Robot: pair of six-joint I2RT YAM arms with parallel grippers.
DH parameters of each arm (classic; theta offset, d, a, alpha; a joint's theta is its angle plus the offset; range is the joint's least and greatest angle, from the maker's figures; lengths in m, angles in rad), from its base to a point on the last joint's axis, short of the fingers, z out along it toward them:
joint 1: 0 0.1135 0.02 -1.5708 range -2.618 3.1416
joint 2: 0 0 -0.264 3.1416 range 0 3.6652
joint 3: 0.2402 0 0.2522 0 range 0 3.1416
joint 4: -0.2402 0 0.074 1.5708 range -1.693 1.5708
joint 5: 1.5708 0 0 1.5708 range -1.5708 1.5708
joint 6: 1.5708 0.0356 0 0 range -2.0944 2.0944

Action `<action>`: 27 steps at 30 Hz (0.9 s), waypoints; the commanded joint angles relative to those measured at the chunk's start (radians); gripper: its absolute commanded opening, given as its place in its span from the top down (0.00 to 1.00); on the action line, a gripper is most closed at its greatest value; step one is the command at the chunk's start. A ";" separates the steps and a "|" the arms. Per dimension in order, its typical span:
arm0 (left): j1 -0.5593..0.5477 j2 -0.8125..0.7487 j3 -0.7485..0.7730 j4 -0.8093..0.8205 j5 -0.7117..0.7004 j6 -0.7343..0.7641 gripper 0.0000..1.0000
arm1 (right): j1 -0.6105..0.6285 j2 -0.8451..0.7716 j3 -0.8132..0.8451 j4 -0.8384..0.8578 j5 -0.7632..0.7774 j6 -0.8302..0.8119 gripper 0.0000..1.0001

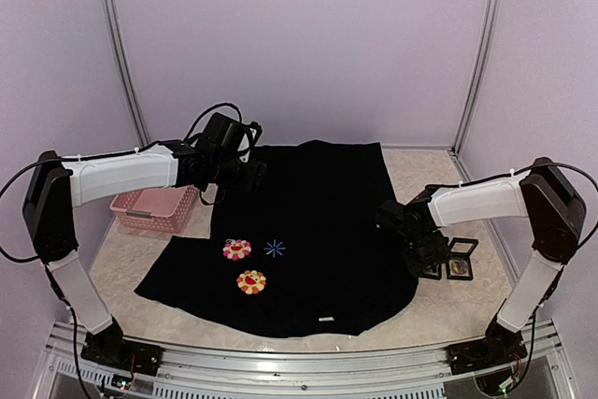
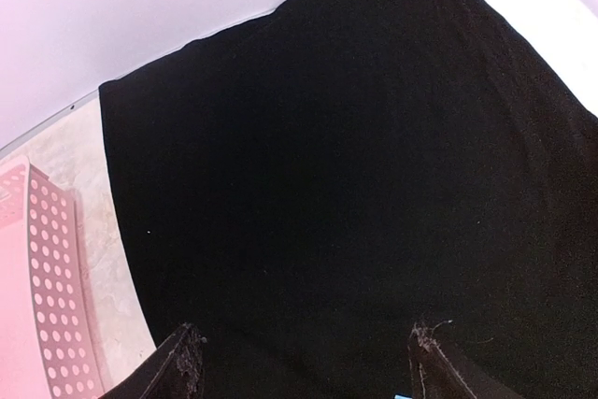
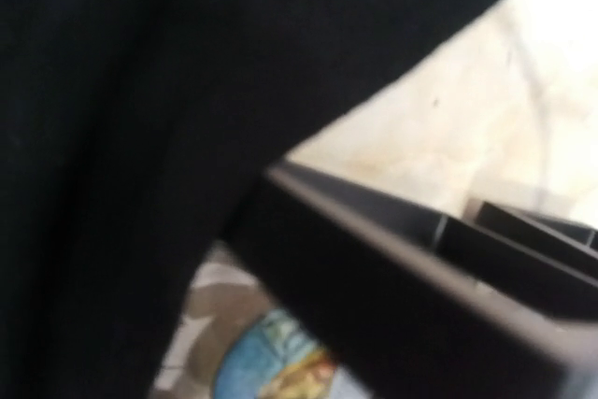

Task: Pin the brooch onto the clothing

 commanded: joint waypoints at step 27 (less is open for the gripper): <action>0.007 0.000 0.015 -0.016 -0.012 0.028 0.28 | -0.013 0.228 0.137 -0.101 0.240 0.050 0.68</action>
